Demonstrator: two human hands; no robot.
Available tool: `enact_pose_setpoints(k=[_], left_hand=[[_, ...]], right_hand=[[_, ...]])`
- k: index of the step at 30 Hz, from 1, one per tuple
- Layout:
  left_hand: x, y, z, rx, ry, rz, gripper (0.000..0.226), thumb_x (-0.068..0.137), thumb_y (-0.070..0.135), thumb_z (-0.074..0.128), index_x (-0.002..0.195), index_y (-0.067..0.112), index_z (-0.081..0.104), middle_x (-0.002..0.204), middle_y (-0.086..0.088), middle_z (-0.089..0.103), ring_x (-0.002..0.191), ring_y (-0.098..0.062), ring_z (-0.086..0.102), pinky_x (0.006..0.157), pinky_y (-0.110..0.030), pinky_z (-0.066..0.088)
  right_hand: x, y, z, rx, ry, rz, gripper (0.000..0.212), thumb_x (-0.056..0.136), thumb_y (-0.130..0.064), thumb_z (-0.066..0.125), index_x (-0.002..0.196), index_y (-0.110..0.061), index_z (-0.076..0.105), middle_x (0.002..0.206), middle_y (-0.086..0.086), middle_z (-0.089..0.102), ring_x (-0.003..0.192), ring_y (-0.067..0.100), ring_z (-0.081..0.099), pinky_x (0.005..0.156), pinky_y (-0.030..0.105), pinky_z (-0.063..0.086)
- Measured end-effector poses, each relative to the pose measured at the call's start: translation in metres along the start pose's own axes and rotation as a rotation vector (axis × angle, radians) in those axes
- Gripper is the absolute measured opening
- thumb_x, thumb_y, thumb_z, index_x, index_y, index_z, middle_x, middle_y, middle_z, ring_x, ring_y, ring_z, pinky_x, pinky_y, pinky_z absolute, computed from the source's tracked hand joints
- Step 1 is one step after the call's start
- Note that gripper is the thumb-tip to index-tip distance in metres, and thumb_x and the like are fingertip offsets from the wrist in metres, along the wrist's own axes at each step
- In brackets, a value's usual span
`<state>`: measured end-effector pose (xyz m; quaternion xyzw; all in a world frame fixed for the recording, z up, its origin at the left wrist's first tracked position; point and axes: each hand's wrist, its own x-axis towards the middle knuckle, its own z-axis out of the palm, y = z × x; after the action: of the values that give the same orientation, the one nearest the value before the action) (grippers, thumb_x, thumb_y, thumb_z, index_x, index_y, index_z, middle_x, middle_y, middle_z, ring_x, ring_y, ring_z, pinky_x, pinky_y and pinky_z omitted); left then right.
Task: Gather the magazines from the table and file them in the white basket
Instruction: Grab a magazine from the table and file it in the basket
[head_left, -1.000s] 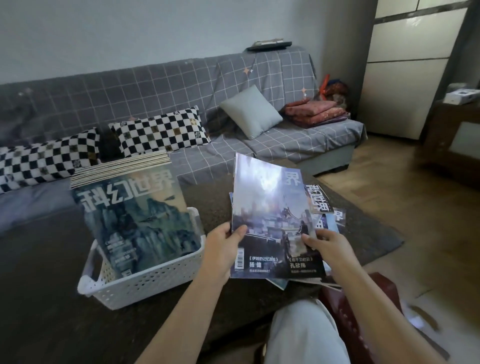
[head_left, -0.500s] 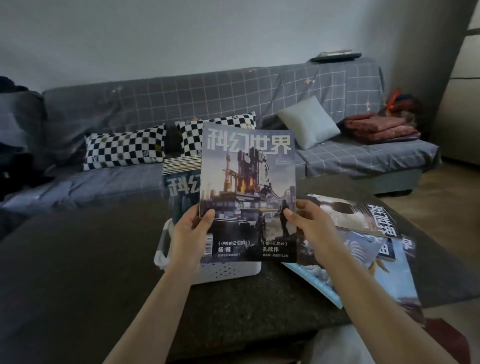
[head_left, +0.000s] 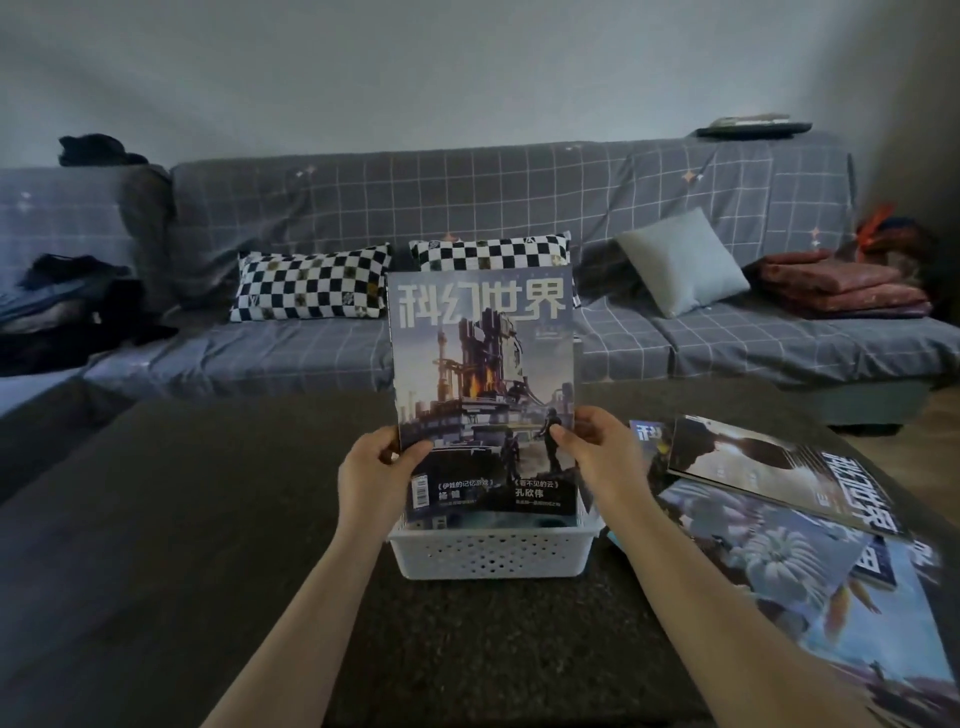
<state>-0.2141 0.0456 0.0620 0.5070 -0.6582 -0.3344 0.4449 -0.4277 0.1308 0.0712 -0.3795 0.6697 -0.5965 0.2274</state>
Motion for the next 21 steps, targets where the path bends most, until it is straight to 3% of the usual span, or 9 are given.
enact_pose_setpoints(k=[3,6,9,14,18,21], left_hand=[[-0.002,-0.014,0.005,0.123,-0.031,-0.001,0.012,0.083,0.029,0.072,0.075,0.03,0.063,0.085,0.006,0.065,0.073,-0.007,0.06,0.056,-0.021,0.04],[-0.005,-0.026,0.014,0.27,-0.046,0.028,0.022,0.082,0.03,0.073,0.066,0.028,0.058,0.079,0.004,0.062,0.067,-0.007,0.057,0.051,-0.02,0.035],[-0.004,-0.029,0.02,0.345,-0.058,0.057,0.02,0.085,0.031,0.069,0.07,0.021,0.059,0.075,0.004,0.064,0.064,-0.009,0.06,0.05,-0.023,0.041],[-0.008,-0.032,0.022,0.248,-0.045,0.044,0.02,0.088,0.027,0.065,0.071,0.026,0.055,0.073,0.009,0.065,0.059,-0.002,0.063,0.05,-0.017,0.045],[-0.01,-0.033,0.023,0.15,0.001,0.069,0.007,0.089,0.023,0.065,0.087,0.022,0.059,0.074,0.009,0.065,0.062,-0.004,0.065,0.059,-0.03,0.057],[-0.01,-0.033,0.025,0.112,0.039,0.07,0.009,0.089,0.024,0.065,0.093,0.023,0.057,0.08,0.005,0.067,0.065,-0.006,0.065,0.062,-0.03,0.057]], right_hand=[[0.0,0.017,0.003,-0.103,0.019,0.009,0.014,0.083,-0.021,0.068,0.079,-0.032,0.06,0.08,-0.011,0.067,0.08,0.011,0.062,0.074,0.032,0.051],[-0.003,0.034,0.004,-0.193,0.031,0.019,0.011,0.083,-0.019,0.068,0.081,-0.026,0.06,0.078,-0.011,0.065,0.077,0.012,0.06,0.063,0.026,0.044],[-0.005,0.044,0.004,-0.26,0.064,0.006,0.013,0.084,-0.019,0.067,0.081,-0.027,0.058,0.076,-0.013,0.062,0.074,0.009,0.057,0.06,0.025,0.04],[-0.006,0.049,0.006,-0.332,0.101,-0.039,0.012,0.086,-0.019,0.064,0.083,-0.026,0.055,0.073,-0.016,0.057,0.067,-0.001,0.05,0.054,0.015,0.033],[-0.006,0.051,0.008,-0.374,0.119,-0.06,0.015,0.086,-0.019,0.065,0.083,-0.024,0.051,0.072,-0.016,0.053,0.065,-0.002,0.046,0.051,0.016,0.03],[-0.005,0.053,0.009,-0.37,0.125,-0.08,0.018,0.085,-0.018,0.067,0.084,-0.023,0.05,0.074,-0.012,0.055,0.069,0.004,0.052,0.052,0.018,0.033]])
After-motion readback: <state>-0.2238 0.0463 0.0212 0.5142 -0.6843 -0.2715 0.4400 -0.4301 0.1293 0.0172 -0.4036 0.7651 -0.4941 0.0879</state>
